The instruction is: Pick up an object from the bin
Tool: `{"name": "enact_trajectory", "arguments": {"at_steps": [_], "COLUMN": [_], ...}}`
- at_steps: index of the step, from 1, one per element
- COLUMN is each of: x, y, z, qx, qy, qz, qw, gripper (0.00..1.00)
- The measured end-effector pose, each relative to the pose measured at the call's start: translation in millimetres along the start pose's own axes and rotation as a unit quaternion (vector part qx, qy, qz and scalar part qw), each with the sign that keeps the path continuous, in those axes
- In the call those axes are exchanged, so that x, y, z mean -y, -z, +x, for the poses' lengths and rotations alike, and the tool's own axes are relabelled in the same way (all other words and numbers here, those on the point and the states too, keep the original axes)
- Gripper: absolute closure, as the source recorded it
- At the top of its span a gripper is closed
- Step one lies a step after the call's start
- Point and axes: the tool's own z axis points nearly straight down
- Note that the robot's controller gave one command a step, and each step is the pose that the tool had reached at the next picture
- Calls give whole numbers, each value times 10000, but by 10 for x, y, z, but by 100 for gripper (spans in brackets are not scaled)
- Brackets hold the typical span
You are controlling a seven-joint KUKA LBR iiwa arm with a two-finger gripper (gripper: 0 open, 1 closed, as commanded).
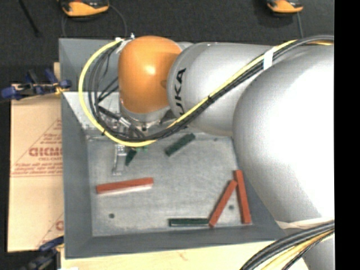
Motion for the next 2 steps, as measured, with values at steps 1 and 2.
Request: {"name": "enact_trajectory", "arguments": {"at_steps": [1, 2], "x": [257, 231], "y": [-955, -905], "z": [962, 914], "qx": [-70, -12], "qy": [295, 277], "qz": [40, 8], "qw": [9995, 9996], "gripper": [0, 100]}}
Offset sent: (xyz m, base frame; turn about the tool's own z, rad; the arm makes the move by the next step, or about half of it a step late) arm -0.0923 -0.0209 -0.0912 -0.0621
